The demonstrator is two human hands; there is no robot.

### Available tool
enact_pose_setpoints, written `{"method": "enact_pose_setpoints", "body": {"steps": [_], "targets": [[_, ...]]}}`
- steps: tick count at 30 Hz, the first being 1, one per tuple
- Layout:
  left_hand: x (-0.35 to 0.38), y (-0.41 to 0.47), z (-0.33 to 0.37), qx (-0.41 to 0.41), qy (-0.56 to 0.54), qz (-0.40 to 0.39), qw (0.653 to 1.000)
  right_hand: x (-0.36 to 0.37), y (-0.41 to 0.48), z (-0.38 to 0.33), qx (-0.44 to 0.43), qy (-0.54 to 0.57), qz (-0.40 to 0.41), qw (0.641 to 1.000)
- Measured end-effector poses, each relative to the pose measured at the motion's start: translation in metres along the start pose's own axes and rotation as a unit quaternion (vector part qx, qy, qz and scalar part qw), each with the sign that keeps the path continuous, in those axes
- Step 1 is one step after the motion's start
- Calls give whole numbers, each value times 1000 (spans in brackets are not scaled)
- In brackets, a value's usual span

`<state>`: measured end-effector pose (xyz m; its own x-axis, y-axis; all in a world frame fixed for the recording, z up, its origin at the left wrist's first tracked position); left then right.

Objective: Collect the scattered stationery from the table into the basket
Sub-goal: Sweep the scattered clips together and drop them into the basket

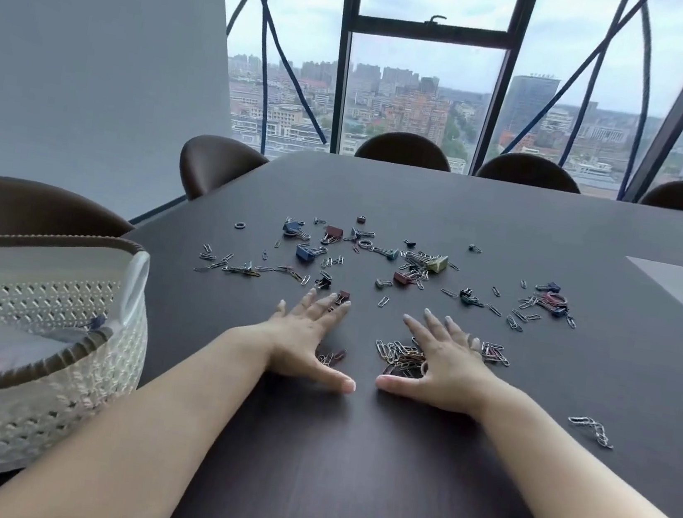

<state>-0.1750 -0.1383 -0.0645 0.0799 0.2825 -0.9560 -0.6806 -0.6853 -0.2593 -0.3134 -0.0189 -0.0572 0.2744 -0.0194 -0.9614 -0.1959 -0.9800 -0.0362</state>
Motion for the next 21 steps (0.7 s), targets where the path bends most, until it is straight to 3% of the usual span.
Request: {"method": "enact_pose_setpoints", "body": {"steps": [2,9,15,21], "targets": [[1,5,4,-13,18,10,1000,3,1,6,4,-18,-16,1000],[-23,64,-11,-125,-14,105,986,-16,60,39,74,-40,37,996],[-36,98,-21,-178,-31,121,976,-21,122,45,21,-54,34,998],[-38,113,-20,-168,-18,111,979,-19,137,46,1,-50,29,998]]}}
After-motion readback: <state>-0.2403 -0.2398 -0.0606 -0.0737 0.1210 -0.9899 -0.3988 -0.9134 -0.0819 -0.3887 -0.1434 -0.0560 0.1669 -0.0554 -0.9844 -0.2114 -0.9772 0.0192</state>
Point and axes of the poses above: each hand's wrist, its own y-axis towards the middle knuckle, its own x-axis out of the palm, z = x × y, the point moved 8 cm from there along y, towards the middle knuckle, and after that the axes turned 15 degrees about -x, right-handed, at the moved point
